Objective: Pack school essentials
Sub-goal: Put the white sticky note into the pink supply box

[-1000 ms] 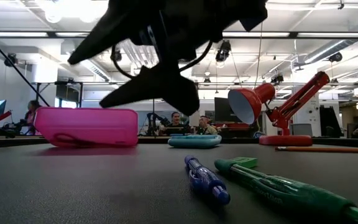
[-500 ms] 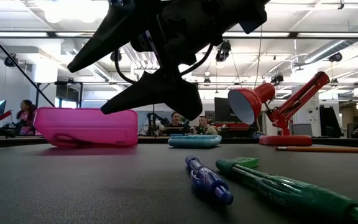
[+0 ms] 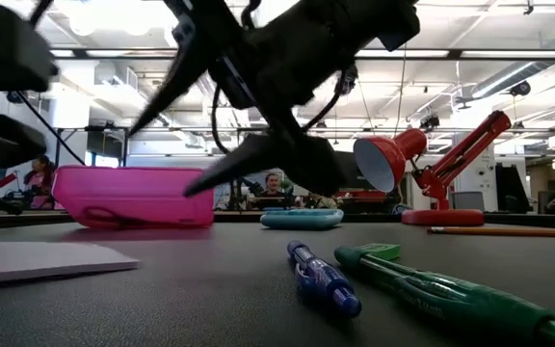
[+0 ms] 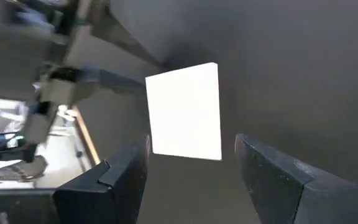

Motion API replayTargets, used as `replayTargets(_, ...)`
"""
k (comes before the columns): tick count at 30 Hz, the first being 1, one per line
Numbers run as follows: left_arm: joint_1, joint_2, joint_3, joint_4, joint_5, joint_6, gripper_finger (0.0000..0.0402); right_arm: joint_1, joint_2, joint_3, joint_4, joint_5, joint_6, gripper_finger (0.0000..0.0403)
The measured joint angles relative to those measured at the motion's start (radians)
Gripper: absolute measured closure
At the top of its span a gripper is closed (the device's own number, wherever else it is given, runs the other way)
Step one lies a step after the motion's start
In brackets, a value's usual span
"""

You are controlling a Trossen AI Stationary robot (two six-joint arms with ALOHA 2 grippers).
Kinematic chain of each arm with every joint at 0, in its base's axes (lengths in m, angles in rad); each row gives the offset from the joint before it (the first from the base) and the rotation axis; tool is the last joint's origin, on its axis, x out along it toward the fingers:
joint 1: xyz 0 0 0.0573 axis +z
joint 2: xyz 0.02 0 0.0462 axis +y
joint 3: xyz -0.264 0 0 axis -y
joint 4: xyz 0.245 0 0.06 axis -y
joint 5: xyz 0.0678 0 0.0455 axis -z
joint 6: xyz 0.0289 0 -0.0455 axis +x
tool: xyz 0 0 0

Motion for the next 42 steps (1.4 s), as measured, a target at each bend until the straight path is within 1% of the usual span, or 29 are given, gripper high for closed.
replayTargets(4,0.037,0.001,0.0,0.048,-0.006,0.021,0.0279,0.002,0.02,0.0,-0.013,-0.007,0.009,0.0174)
replayTargets(11,0.081,0.001,-0.001,0.059,-0.005,0.023,0.0279,0.002,0.071,0.0,0.008,-0.039,0.031,0.0174)
replayTargets(13,0.086,0.0,-0.001,0.061,-0.002,0.023,0.0279,0.002,0.079,0.002,0.018,-0.062,0.034,0.0174)
replayTargets(17,0.097,0.0,-0.001,0.062,0.002,0.023,0.0279,0.002,0.095,0.004,0.07,-0.084,0.032,0.0174)
replayTargets(21,0.106,-0.001,-0.006,0.063,0.002,0.023,0.0279,0.002,0.096,0.004,0.085,-0.088,0.009,0.0174)
replayTargets(27,0.105,-0.003,-0.021,0.063,0.008,0.02,0.0279,0.003,0.096,0.002,0.17,-0.095,-0.001,0.0174)
replayTargets(35,0.106,0.007,-0.024,0.075,0.008,0.014,0.0279,0.003,0.098,0.002,0.163,-0.081,-0.011,0.0174)
replayTargets(42,0.106,0.064,-0.021,0.114,0.007,-0.006,0.0279,0.002,0.099,0.002,0.102,-0.054,0.007,0.0174)
